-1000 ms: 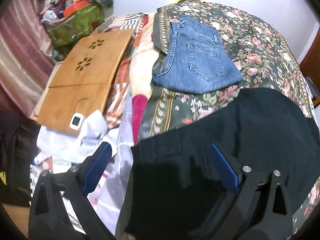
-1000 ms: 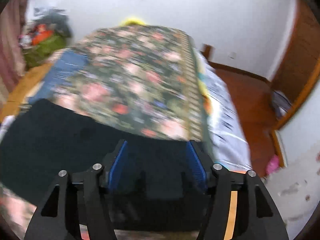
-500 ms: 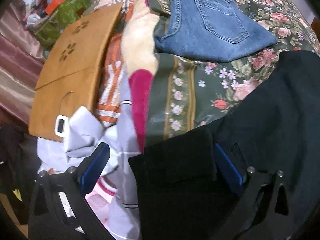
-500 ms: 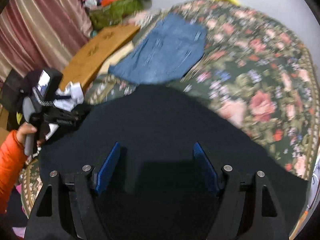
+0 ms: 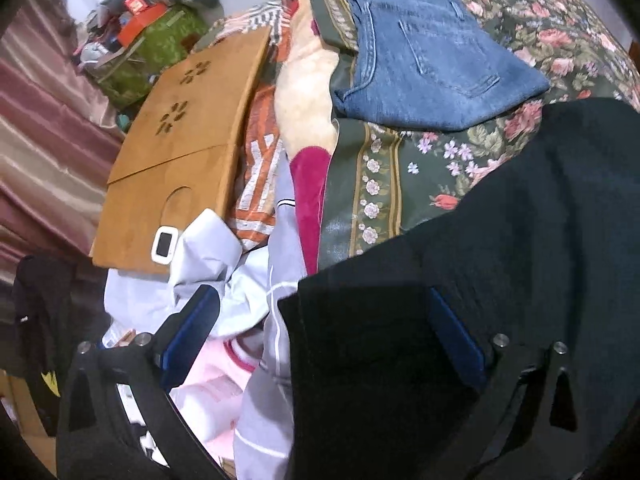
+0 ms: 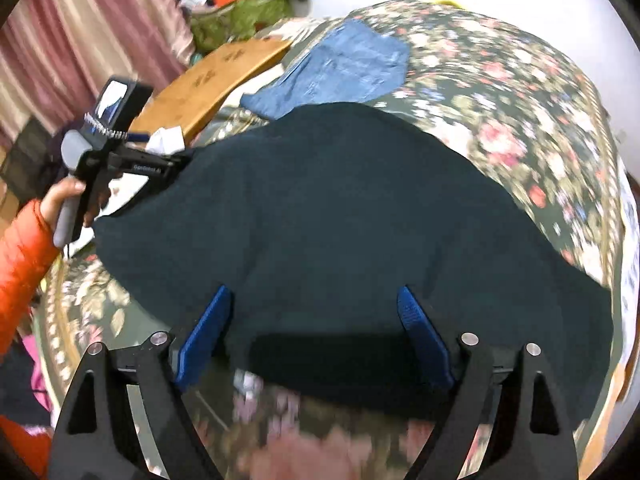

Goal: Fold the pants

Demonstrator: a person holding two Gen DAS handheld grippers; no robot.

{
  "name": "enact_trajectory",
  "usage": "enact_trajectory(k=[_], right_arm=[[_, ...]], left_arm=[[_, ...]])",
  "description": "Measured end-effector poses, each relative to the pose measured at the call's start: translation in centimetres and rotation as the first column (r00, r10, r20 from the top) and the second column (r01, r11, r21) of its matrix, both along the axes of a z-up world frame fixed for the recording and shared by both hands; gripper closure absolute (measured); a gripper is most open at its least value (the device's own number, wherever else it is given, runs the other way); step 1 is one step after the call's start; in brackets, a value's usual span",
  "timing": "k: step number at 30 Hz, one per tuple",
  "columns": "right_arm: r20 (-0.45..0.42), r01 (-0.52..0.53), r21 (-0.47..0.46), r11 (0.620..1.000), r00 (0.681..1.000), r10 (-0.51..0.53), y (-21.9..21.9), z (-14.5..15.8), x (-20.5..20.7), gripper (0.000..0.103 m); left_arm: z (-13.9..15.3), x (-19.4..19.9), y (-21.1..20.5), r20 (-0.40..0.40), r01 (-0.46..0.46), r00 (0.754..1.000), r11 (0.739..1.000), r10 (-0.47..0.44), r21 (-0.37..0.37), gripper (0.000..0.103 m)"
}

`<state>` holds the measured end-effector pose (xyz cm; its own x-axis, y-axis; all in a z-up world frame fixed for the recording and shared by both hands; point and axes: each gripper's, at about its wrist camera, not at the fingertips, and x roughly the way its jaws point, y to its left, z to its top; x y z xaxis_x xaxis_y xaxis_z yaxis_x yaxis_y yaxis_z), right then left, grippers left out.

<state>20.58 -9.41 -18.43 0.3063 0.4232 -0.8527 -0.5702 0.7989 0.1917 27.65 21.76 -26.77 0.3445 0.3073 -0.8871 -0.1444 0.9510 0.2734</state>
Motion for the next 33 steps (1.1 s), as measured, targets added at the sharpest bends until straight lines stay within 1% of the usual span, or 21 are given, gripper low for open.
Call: enact_trajectory(k=[2, 4, 5, 7, 9, 10, 12, 13, 15, 18, 19, 21, 23, 25, 28, 30, 31, 32, 33], right_arm=[[0.013, 0.067, 0.037, 0.997, 0.998, -0.067, -1.8, 0.7, -0.7, 0.02], [0.037, 0.129, 0.064, 0.99, 0.991, -0.132, -3.6, 1.5, -1.0, 0.02], [0.051, 0.166, 0.079, 0.983, 0.984, -0.17, -4.8, 2.0, -1.0, 0.02], [0.074, 0.233, 0.11, 0.966, 0.967, -0.242, -7.0, 3.0, -1.1, 0.019], [0.093, 0.305, 0.139, 0.942, 0.943, -0.319, -9.6, 3.9, -1.3, 0.019], [0.105, 0.351, 0.15, 0.924, 0.924, -0.368, -11.2, 4.3, -1.4, 0.019], [0.115, 0.414, 0.16, 0.896, 0.894, -0.434, -13.5, 4.5, -1.5, 0.018], [0.114, 0.455, 0.162, 0.876, 0.873, -0.475, -15.0, 4.3, -1.7, 0.018], [0.101, 0.507, 0.154, 0.848, 0.846, -0.524, -17.0, 3.8, -2.0, 0.017], [0.046, 0.583, 0.14, 0.801, 0.804, -0.593, -20.0, 1.7, -2.6, 0.017], [0.026, 0.616, 0.135, 0.776, 0.78, -0.625, -21.0, 0.7, -2.7, 0.017], [-0.008, 0.654, 0.128, 0.746, 0.753, -0.658, -22.4, -0.8, -3.1, 0.017], [-0.066, 0.688, 0.129, 0.714, 0.725, -0.686, -23.7, -2.6, -3.0, 0.017], [-0.117, 0.71, 0.139, 0.69, 0.704, -0.701, -24.8, -4.0, -2.5, 0.017], [-0.187, 0.73, 0.177, 0.66, 0.684, -0.705, -26.0, -5.5, -2.1, 0.018], [-0.247, 0.749, 0.196, 0.633, 0.662, -0.707, -27.0, -6.8, -1.5, 0.021], [-0.277, 0.759, 0.202, 0.619, 0.651, -0.707, -27.3, -7.4, -1.1, 0.025], [-0.3, 0.767, 0.206, 0.607, 0.64, -0.707, -27.6, -7.9, -0.7, 0.03], [-0.297, 0.773, 0.208, 0.6, 0.634, -0.714, -27.7, -8.1, -0.5, 0.033]], left_arm=[[1.4, -0.6, -0.7, 0.024, 0.006, 1.0, 1.0, -0.006, -0.001, 0.0], [3.5, -1.4, -1.8, 0.065, 0.021, 0.998, 1.0, -0.021, -0.005, 0.0], [5.1, -1.9, -2.7, 0.099, 0.038, 0.994, 0.999, -0.037, -0.012, 0.0], [7.2, -2.4, -4.1, 0.147, 0.062, 0.987, 0.998, -0.059, -0.015, 0.0], [9.7, -3.0, -5.9, 0.203, 0.097, 0.975, 0.995, -0.09, -0.026, 0.0], [10.8, -3.3, -6.9, 0.23, 0.121, 0.967, 0.992, -0.109, -0.039, 0.0], [12.3, -3.5, -8.7, 0.26, 0.16, 0.956, 0.985, -0.139, -0.064, 0.0], [12.7, -3.6, -9.6, 0.269, 0.18, 0.951, 0.981, -0.153, -0.077, 0.0], [13.2, -3.6, -11.5, 0.278, 0.225, 0.942, 0.969, -0.189, -0.103, 0.0], [12.8, -3.3, -14.4, 0.271, 0.282, 0.932, 0.951, -0.24, -0.126, 0.0], [12.5, -3.2, -15.3, 0.265, 0.297, 0.93, 0.945, -0.255, -0.134, 0.0], [11.4, -2.8, -17.4, 0.242, 0.333, 0.926, 0.93, -0.291, -0.158, 0.0], [10.0, -2.3, -18.9, 0.204, 0.36, 0.924, 0.915, -0.324, -0.179, 0.0], [8.2, -1.8, -20.6, 0.147, 0.384, 0.921, 0.902, -0.36, -0.198, 0.0], [6.1, -1.5, -22.6, 0.097, 0.411, 0.912, 0.892, -0.399, -0.191, 0.0], [5.3, -1.4, -23.2, 0.084, 0.425, 0.905, 0.887, -0.417, -0.177, 0.0], [5.1, -1.3, -23.3, 0.089, 0.429, 0.903, 0.885, -0.419, -0.181, 0.0], [4.9, -1.2, -23.5, 0.096, 0.422, 0.907, 0.884, -0.411, -0.2, 0.0], [4.7, -1.1, -23.5, 0.097, 0.414, 0.91, 0.885, -0.402, -0.216, 0.0]])
